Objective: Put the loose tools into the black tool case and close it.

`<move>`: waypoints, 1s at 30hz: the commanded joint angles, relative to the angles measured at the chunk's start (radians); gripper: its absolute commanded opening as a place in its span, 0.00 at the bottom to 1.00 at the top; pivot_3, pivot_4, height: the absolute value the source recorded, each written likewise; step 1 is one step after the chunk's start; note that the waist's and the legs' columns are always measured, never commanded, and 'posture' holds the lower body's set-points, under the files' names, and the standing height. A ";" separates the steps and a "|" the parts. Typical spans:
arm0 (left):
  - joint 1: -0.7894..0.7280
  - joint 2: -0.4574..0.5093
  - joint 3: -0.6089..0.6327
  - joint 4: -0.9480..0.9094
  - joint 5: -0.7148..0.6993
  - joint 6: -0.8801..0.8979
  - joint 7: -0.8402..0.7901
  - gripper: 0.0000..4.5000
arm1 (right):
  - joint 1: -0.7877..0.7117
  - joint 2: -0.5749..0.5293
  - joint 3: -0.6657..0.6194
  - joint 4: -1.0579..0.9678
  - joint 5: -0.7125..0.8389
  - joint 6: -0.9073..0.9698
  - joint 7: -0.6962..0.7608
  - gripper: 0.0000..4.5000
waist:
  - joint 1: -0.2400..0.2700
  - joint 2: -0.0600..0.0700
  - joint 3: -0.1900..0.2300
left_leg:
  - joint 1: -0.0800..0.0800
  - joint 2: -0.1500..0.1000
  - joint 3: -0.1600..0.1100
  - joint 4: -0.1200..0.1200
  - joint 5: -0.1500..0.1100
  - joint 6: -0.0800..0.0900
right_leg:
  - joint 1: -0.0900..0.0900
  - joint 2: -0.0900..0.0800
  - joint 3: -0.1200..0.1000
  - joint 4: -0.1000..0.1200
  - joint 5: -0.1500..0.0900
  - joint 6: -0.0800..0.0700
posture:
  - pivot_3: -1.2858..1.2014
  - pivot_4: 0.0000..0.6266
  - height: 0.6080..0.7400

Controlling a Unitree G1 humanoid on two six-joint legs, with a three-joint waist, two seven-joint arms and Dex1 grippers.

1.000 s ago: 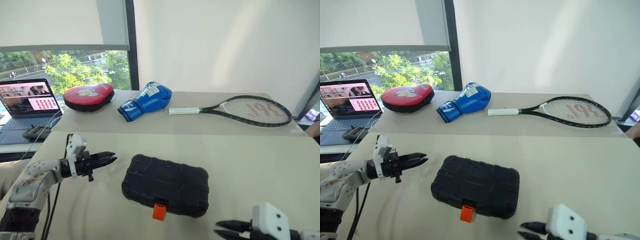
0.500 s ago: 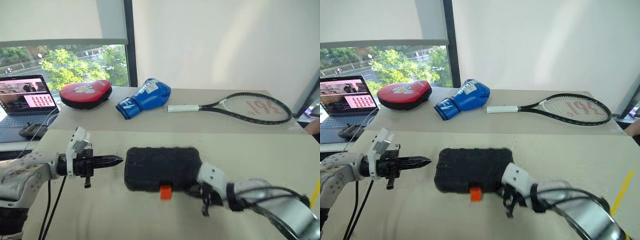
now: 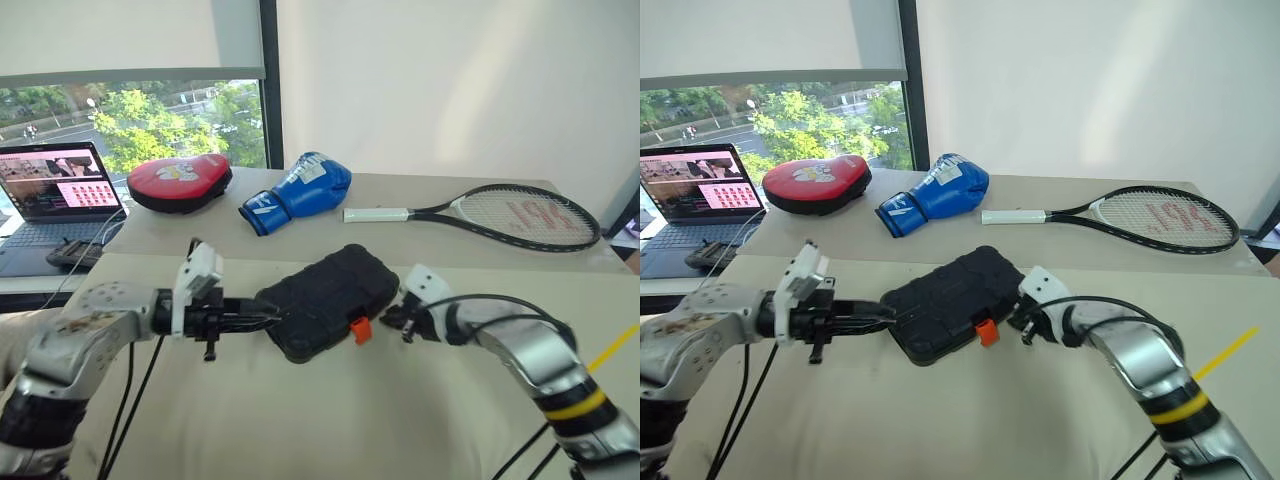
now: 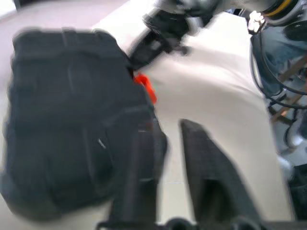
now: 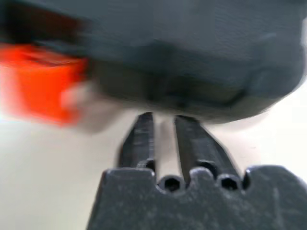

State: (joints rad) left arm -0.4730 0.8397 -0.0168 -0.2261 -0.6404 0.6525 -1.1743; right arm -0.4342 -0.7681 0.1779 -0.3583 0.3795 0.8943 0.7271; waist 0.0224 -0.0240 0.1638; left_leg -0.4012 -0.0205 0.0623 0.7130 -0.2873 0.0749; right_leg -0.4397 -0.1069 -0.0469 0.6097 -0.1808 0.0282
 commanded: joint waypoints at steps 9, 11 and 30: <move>-0.190 -0.113 -0.238 0.098 0.217 -0.029 -0.021 0.98 | 0.137 0.191 -0.156 -0.261 0.117 0.196 -0.234 0.93 | -0.013 -0.001 0.000 | 0.001 -0.001 0.002 0.002 -0.002 0.004 | 0.000 -0.001 0.003 -0.001 0.000 0.003 | 0.52 0.24 1.00; -0.191 -0.121 -0.244 0.088 0.228 0.003 0.005 0.98 | 0.123 0.235 -0.148 -0.242 0.114 0.202 -0.270 0.93 | -0.013 -0.001 0.000 | 0.002 -0.001 0.002 0.002 -0.002 0.004 | 0.000 -0.001 0.003 0.000 0.000 0.003 | 0.52 0.24 1.00; -0.110 -0.113 -0.224 0.067 0.258 0.009 0.042 1.00 | 0.063 0.319 -0.071 -0.145 0.095 0.209 -0.305 0.49 | -0.013 0.000 0.000 | 0.003 -0.001 0.002 0.002 -0.001 0.001 | 0.000 0.000 0.004 0.001 0.000 0.003 | 0.52 0.24 1.00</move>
State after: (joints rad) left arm -0.5955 0.7161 -0.2478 -0.1489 -0.3964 0.6575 -1.1350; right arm -0.3544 -0.4435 0.1098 -0.4776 0.4654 1.1028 0.4132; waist 0.0090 -0.0243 0.1639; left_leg -0.3978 -0.0212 0.0640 0.7154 -0.2878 0.0759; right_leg -0.4400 -0.1070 -0.0431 0.6112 -0.1804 0.0309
